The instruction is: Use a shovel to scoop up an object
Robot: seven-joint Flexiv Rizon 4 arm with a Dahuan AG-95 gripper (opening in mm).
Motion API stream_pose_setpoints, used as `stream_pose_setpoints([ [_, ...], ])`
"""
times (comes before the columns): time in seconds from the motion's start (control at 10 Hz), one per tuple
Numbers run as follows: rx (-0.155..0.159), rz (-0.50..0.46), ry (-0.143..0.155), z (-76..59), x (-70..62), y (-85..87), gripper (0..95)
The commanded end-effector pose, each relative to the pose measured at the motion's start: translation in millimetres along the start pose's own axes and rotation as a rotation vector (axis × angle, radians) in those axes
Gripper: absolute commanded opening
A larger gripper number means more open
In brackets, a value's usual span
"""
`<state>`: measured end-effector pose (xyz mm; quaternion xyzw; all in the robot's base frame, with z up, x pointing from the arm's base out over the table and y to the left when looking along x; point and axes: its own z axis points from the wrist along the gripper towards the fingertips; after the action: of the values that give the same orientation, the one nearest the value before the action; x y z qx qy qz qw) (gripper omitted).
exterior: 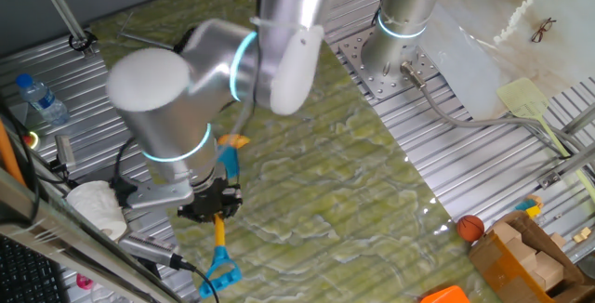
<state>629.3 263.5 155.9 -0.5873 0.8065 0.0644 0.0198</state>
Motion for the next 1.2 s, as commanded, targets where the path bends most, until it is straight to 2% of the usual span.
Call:
stream_pose_setpoints([
  [0.1,0.028,0.062,0.061,-14.1,3.3,9.7,0.0],
  [0.6,0.053,0.042,0.055,-18.0,26.9,29.6,0.0],
  [1.0,0.072,0.028,0.039,-17.9,25.8,29.8,0.0],
  [1.1,0.101,0.058,0.026,-17.4,23.5,29.9,0.0],
  [1.2,0.115,0.069,0.021,-15.4,21.0,30.5,0.0],
])
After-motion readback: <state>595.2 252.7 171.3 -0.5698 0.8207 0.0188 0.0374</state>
